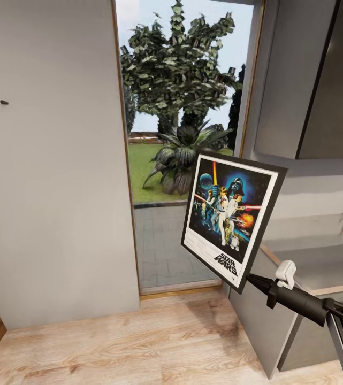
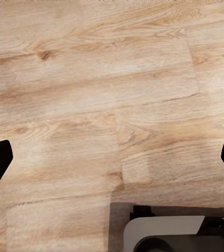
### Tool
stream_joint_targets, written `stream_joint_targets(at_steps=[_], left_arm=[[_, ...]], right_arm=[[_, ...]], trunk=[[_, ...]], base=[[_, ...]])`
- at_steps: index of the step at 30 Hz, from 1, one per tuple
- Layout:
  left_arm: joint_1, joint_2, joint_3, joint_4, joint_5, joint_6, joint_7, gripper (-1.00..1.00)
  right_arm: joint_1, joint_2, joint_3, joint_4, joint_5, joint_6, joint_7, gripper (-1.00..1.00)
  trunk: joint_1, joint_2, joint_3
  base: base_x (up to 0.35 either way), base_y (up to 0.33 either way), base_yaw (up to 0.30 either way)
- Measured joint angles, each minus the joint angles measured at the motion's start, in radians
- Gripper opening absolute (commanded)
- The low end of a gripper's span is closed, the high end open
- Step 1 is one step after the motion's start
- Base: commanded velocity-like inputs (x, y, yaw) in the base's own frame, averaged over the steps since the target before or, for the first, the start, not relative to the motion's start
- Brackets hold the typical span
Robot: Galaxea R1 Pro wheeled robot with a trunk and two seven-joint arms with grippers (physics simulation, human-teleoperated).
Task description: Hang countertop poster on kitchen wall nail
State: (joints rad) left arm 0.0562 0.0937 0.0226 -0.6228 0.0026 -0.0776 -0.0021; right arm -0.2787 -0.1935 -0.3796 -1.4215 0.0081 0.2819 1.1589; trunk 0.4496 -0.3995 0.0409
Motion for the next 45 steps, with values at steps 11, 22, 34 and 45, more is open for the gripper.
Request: stream_joint_targets(at_steps=[11,22,34,45], left_arm=[[0.0,0.0,0.001,0.0,0.0,0.001,-0.001,1.0],[0.0,0.0,0.001,0.0,-0.001,0.002,-0.001,1.0],[0.0,0.0,0.002,0.0,-0.001,0.002,-0.001,1.0],[0.0,0.001,0.001,0.0,-0.001,0.001,-0.001,1.0]], right_arm=[[0.0,0.0,0.001,0.0,0.007,0.0,0.0,-1.0],[0.0,0.001,0.001,0.0,0.009,0.0,-0.001,-1.0],[0.0,0.002,0.001,0.0,0.009,0.0,-0.001,-1.0],[0.0,0.003,0.002,0.0,0.009,0.0,-0.002,-1.0]], trunk=[[0.0,0.0,0.0],[0.0,0.0,0.0],[0.0,0.0,0.0],[0.0,0.0,0.0]], base=[[0.0,0.124,0.01],[0.0,0.286,0.213],[0.0,0.296,0.207],[0.0,0.296,0.01]])
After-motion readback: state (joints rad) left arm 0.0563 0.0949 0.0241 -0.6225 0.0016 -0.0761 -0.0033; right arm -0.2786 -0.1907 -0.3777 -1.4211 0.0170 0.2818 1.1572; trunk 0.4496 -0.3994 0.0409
